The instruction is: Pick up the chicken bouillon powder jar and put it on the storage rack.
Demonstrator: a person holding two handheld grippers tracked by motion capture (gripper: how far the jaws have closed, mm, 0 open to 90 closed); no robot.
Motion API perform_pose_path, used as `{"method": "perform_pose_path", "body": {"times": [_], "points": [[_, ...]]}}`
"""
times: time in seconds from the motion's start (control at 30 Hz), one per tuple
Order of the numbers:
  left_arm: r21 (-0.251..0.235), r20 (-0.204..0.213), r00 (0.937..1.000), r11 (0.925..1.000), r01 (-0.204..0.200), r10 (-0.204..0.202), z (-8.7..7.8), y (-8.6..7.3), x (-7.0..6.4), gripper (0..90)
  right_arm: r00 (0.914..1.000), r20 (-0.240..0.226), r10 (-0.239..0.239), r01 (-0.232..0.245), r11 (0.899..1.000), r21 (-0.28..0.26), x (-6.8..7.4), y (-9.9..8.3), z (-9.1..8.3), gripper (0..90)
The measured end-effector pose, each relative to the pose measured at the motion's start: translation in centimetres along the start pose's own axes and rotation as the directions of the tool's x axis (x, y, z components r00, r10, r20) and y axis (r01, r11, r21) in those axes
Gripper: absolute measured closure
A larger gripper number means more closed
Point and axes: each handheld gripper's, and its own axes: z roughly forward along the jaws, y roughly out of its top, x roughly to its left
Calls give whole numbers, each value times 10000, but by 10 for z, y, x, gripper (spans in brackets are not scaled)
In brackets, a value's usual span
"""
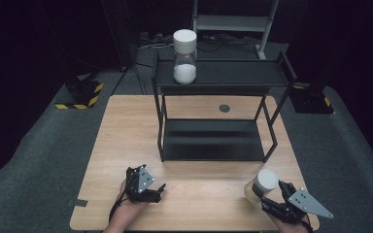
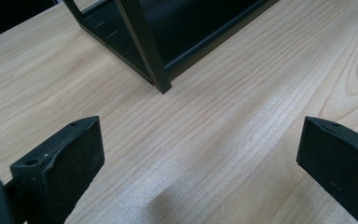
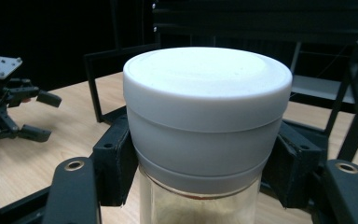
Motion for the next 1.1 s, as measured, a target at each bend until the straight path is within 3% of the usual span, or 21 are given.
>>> {"method": "perform_pose_path", "body": {"times": [0.37, 1.1], "points": [[-75, -29, 10000, 10000, -36, 36, -1, -1, -1, 10, 9998, 202, 35, -30, 9997, -249, 4, 19, 2, 343], [-216, 199, 9998, 9998, -12, 17, -2, -4, 4, 10, 9999, 57, 125, -122, 9983, -561, -3, 76, 29, 343]]}}
